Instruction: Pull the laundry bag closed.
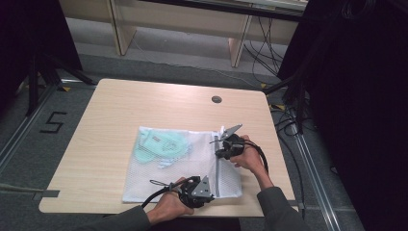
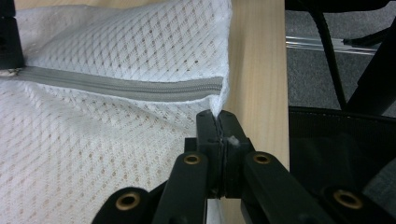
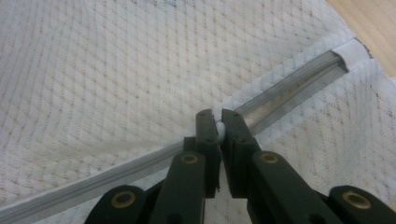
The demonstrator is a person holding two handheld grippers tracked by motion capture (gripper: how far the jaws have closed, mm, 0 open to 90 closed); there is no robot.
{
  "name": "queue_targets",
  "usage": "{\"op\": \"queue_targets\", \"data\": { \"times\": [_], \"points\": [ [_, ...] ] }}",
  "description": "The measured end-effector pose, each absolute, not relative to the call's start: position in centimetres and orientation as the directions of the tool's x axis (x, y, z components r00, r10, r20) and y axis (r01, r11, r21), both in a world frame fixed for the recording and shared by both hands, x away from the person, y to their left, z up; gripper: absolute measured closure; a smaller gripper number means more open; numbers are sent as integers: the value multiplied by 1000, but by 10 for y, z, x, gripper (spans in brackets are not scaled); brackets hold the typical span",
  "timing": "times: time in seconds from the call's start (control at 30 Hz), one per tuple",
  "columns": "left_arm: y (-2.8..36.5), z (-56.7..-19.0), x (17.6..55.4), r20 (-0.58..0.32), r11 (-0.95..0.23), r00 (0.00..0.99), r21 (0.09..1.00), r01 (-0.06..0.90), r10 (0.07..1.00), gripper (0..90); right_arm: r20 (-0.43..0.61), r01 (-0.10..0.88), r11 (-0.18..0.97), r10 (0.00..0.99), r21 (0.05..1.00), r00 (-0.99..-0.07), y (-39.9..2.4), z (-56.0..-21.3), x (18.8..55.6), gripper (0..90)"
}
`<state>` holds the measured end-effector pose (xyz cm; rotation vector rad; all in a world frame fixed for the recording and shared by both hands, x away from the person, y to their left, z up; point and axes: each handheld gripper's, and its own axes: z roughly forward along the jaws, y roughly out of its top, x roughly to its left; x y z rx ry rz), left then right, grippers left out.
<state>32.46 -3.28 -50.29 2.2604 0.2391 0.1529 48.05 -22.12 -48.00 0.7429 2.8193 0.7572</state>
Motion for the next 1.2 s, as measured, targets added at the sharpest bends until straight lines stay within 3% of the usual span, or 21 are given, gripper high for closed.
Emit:
{"op": "queue_targets", "data": {
  "times": [1.2],
  "points": [
    [-37,-505,320,6,-633,978,763,131,210,889,-64,420,751,520,510,-852,-224,-481,518,866]
  ]
}}
